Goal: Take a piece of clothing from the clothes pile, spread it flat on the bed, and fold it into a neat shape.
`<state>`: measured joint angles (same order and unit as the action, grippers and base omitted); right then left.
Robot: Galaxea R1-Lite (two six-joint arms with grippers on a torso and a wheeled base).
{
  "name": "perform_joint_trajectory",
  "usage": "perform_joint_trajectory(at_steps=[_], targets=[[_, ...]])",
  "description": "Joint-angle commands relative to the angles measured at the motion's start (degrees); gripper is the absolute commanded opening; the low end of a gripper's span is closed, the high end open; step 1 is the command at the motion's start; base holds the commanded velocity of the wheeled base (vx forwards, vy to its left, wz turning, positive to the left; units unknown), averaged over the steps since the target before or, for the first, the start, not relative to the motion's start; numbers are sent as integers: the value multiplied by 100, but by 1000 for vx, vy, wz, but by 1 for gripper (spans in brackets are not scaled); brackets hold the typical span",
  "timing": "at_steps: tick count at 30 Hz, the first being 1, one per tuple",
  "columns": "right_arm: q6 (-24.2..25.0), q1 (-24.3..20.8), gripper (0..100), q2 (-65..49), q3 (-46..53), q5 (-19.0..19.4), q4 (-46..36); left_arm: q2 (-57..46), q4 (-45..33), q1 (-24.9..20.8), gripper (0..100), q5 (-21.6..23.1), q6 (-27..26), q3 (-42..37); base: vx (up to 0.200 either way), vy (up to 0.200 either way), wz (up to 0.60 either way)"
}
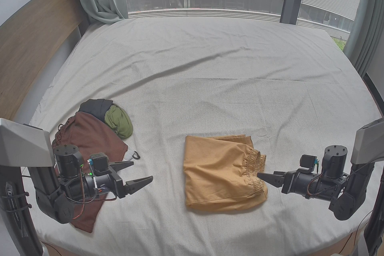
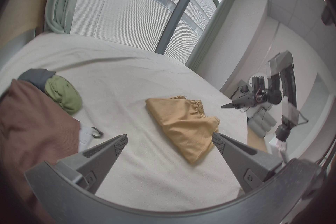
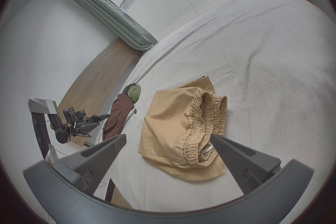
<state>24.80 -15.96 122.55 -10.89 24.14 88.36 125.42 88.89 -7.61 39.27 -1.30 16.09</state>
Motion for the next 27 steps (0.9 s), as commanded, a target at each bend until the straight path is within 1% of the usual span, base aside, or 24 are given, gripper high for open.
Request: perform_joint_trajectory(at_steps=[1,5,8,11,20,22,23,25,27], targets=[[-1,-4,100,67,-1,3,-3,35,-4,497,100,195,-327,-97,0,0,0],[-1,-4,100,85,8,3,6,9,-4,567,100,319,-388,-141,0,0,0],[-1,-4,100,164,16,3,6,-26,-4,682,100,529,-529,-141,0,0,0],[-1,-4,100,234,25,3,6,-70,-4,734,100,670,-546,-141,0,0,0],[-1,14,100,331,43,-6,-3,-26,5,840,100,705,-573,-344,0,0,0],[-1,14,100,427,34,-23,-3,-26,5,857,100,776,-590,-326,0,0,0],[-1,14,100,524,25,-58,-3,-8,5,884,100,872,-625,-308,0,0,0],[-1,14,100,586,16,-85,-3,0,5,919,100,907,-687,-300,0,0,0],[-1,14,100,761,-10,-199,6,35,-4,972,100,934,-801,-308,0,0,0]])
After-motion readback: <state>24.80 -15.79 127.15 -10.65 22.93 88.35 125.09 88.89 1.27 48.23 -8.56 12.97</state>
